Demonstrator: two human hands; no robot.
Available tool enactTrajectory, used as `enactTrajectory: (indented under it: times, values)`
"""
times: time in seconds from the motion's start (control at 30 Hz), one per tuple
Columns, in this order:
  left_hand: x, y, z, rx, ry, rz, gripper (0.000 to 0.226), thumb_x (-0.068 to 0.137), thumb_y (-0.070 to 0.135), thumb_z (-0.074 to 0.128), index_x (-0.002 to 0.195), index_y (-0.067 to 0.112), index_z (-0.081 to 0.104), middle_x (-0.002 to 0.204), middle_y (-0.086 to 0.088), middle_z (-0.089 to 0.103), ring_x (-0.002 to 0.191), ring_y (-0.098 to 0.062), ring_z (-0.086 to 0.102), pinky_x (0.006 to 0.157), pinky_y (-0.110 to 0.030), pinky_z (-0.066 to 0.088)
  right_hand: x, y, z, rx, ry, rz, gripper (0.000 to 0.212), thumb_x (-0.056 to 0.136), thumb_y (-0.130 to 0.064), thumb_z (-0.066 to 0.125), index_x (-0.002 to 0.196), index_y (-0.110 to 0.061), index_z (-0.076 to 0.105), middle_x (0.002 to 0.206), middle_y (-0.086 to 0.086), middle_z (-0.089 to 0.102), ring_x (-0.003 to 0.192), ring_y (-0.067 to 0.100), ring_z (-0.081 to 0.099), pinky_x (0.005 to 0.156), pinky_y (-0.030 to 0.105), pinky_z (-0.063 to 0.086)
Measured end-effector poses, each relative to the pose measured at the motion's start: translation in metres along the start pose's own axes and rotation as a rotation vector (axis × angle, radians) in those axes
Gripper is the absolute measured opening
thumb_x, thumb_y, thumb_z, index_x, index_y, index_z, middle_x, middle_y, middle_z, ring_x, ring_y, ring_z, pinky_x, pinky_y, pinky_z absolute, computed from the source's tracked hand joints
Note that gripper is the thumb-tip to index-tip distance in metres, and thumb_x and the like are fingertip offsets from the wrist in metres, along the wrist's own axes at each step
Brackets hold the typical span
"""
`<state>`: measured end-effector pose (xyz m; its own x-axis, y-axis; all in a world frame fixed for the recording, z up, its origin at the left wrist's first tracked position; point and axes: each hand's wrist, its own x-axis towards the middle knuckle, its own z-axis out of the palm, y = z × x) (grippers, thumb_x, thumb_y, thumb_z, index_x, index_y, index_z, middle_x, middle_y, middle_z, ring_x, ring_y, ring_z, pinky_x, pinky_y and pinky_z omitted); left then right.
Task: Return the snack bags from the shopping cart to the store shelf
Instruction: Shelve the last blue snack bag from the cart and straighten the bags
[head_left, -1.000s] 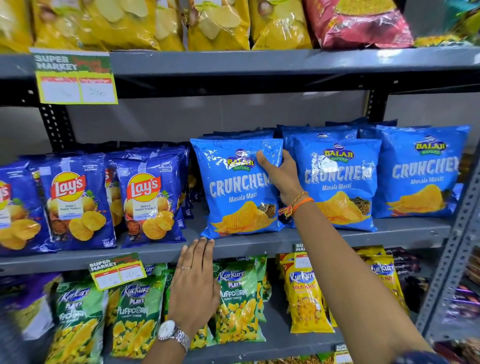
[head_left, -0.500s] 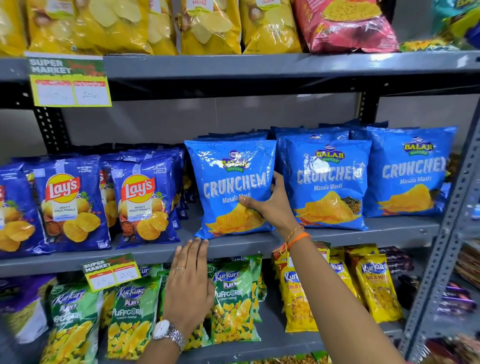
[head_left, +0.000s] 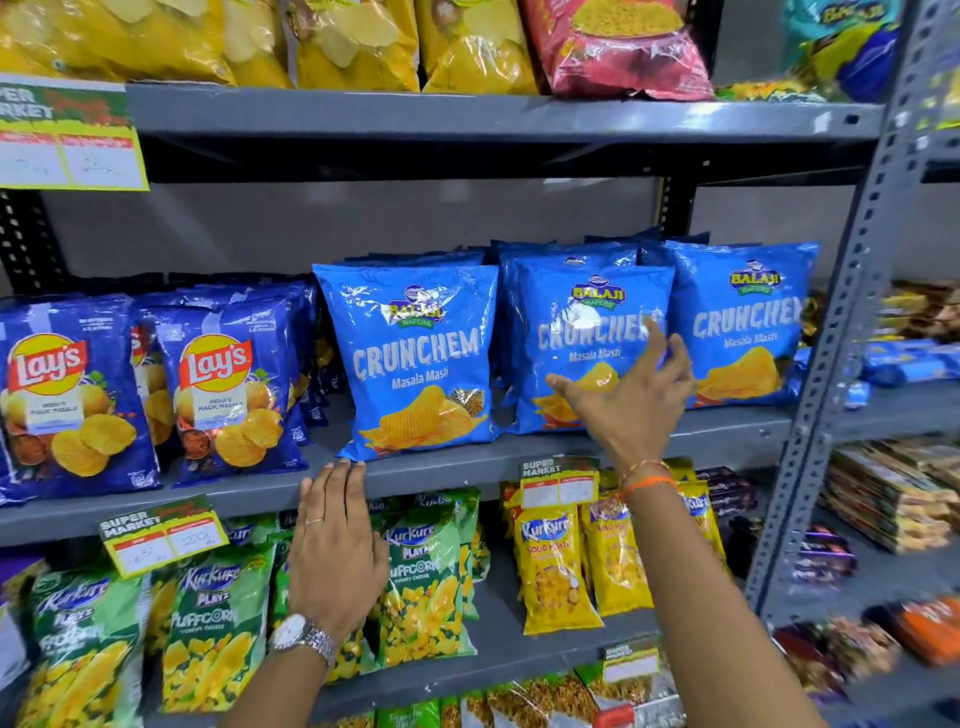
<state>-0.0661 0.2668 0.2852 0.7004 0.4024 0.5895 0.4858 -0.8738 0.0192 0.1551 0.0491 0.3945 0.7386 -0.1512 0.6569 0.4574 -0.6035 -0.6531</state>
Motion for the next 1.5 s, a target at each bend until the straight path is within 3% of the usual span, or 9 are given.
enactTrajectory:
  times: [0.17,0.37,0.53,0.97,1.1,1.17,1.3,1.4,1.5]
  values:
    - [0.000,0.000,0.004,-0.033,0.072,0.012,0.076,0.075,0.021,0.062,0.144,-0.005,0.043,0.142,-0.025,0.050,0.136,-0.042,0.043,0.120,-0.057,0.028,-0.004,0.008,0.024,-0.067,-0.124,-0.044,0.138,0.040,-0.099,0.056,0.155,-0.035,0.016,0.165,0.025,0.009,0.142,0.053,0.032,0.112,0.063,0.037]
    - [-0.001,-0.012,0.013,-0.004,0.107,0.065,0.077,0.074,0.028,0.047,0.145,-0.002,0.042,0.142,-0.022,0.050,0.137,-0.040,0.042,0.121,-0.053,0.025,0.006,0.025,0.031,0.063,-0.135,-0.143,0.135,0.042,-0.102,0.053,0.154,-0.034,0.022,0.166,0.014,0.009,0.130,0.046,0.040,0.101,0.059,0.043]
    - [0.000,-0.011,0.017,0.022,0.127,0.067,0.076,0.076,0.029,0.046,0.145,-0.004,0.042,0.141,-0.024,0.050,0.135,-0.042,0.042,0.121,-0.055,0.026,0.015,0.034,0.032,0.141,-0.191,-0.206,0.133,0.044,-0.093,0.067,0.154,-0.031,0.025,0.166,0.008,0.007,0.137,0.042,0.034,0.108,0.061,0.037]
    - [0.001,-0.011,0.019,0.044,0.117,0.058,0.078,0.077,0.032,0.048,0.148,0.001,0.036,0.145,-0.020,0.047,0.139,-0.038,0.039,0.124,-0.049,0.018,0.009,0.034,0.026,0.077,-0.103,-0.130,0.134,0.044,-0.098,0.057,0.153,-0.029,0.022,0.167,0.017,0.009,0.153,0.042,0.018,0.121,0.062,0.024]
    - [-0.010,-0.026,-0.002,-0.016,0.172,0.054,0.076,0.086,0.034,0.055,0.154,0.009,0.031,0.152,-0.010,0.044,0.145,-0.032,0.036,0.125,-0.049,0.019,-0.018,-0.003,0.023,0.318,0.152,-0.190,0.108,0.064,-0.081,0.070,0.146,-0.019,0.036,0.160,0.010,0.030,0.147,0.034,0.032,0.119,0.057,0.026]
    - [-0.021,-0.057,-0.014,-0.053,0.247,0.066,0.072,0.089,0.032,0.055,0.154,0.012,0.032,0.154,-0.007,0.043,0.147,-0.030,0.034,0.127,-0.047,0.015,-0.050,-0.036,0.027,0.538,0.170,-0.302,0.083,0.077,-0.059,0.077,0.138,-0.013,0.047,0.146,0.008,0.046,0.136,0.030,0.045,0.111,0.053,0.039]
    - [-0.037,-0.140,-0.034,-0.073,0.339,0.000,0.065,0.094,0.033,0.048,0.154,0.012,0.035,0.156,-0.008,0.042,0.149,-0.028,0.031,0.127,-0.042,0.010,-0.119,-0.117,0.039,0.765,-0.198,-0.327,0.061,0.079,-0.040,0.080,0.129,-0.017,0.053,0.122,-0.003,0.053,0.113,0.013,0.054,0.094,0.031,0.051]
    - [-0.039,-0.201,-0.045,-0.078,0.312,-0.072,0.062,0.093,0.033,0.043,0.149,0.007,0.041,0.151,-0.014,0.047,0.144,-0.033,0.038,0.127,-0.038,0.009,-0.155,-0.170,0.066,0.707,-0.607,-0.324,0.078,0.078,-0.043,0.083,0.139,-0.013,0.044,0.136,0.001,0.051,0.127,0.017,0.052,0.105,0.037,0.050]
    - [-0.043,-0.247,-0.045,-0.117,0.256,-0.082,0.056,0.100,0.038,0.036,0.144,0.005,0.048,0.143,-0.017,0.054,0.138,-0.035,0.042,0.126,-0.032,0.011,-0.178,-0.213,0.096,0.628,-0.772,-0.257,0.099,0.073,-0.045,0.086,0.150,-0.013,0.032,0.148,0.004,0.046,0.136,0.020,0.047,0.110,0.032,0.043]
